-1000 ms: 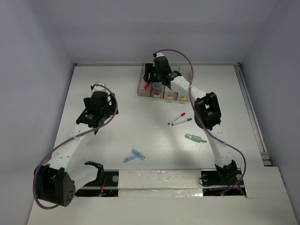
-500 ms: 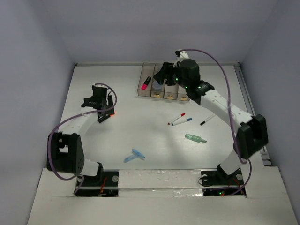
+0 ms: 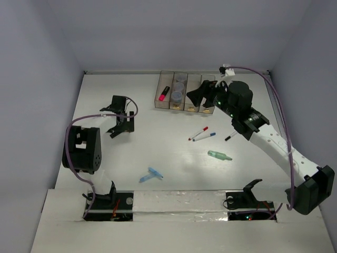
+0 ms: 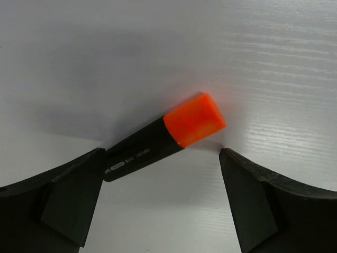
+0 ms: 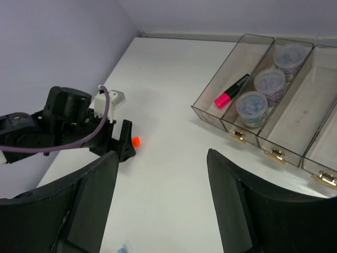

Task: Sort the stationery into containers
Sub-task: Pick up the pen from the center of the board, then place the pen in the storage box.

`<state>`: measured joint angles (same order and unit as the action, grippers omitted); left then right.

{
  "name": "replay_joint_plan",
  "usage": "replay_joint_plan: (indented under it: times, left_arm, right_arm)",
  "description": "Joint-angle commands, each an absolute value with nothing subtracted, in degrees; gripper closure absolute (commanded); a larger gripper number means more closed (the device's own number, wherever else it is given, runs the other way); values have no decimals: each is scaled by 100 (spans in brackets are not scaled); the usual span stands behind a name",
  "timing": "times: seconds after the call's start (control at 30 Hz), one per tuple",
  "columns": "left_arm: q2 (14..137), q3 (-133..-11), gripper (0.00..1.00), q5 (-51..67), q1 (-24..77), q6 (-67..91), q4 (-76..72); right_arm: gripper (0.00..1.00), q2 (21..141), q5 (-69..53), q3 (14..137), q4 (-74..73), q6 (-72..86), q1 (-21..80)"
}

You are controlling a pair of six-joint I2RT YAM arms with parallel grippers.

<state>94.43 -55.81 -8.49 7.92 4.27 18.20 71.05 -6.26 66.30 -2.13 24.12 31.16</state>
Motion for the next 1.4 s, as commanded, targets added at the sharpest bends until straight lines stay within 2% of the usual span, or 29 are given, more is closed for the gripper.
replay_joint_plan:
  times: [0.0, 0.13, 0.33, 0.37, 0.4, 0.43, 0.57, 0.83, 1.0, 1.13, 1.37]
  left_arm:
    - [9676, -5888, 13, -869, 800, 351, 2004]
    - [10019, -5976, 23, -914, 747, 351, 1978]
    - [10371, -6047, 48, -747, 747, 369, 1951]
    - [10423, -6056, 59, -738, 747, 369, 1951]
    - [10433, -6064, 66, -703, 747, 378, 1960]
    - [10441, -6047, 79, -694, 747, 378, 1943]
    - [10232, -5986, 100, -651, 747, 404, 1899]
    - [9221, -6047, 100, -71, 939, 685, 1810]
    - [8824, -7064, 100, 343, 1677, 1255, 1670]
    - [9289, -8233, 100, 317, 2240, 1563, 1521]
    - [10992, -10079, 100, 220, 2549, 1758, 1283]
  right_arm:
    - [26, 6733, -519, 6600, -290, 2224, 3103]
    - [26, 6601, -536, 6583, -378, 2206, 3103]
    - [26, 6495, -431, 6601, -509, 2162, 3103]
    - [26, 6426, -405, 6583, -536, 2127, 3103]
    - [26, 6390, -387, 6557, -554, 2118, 3103]
    - [26, 6337, -300, 6531, -580, 2101, 3103]
    - [26, 6030, -176, 6320, -624, 2092, 3103]
    - [26, 5617, -220, 5837, -765, 2109, 3103]
    - [26, 5318, -185, 5380, -765, 2223, 3103]
    - [26, 5011, -97, 4931, -765, 2294, 3103]
    - [26, 4255, 333, 4570, -1264, 2294, 3103]
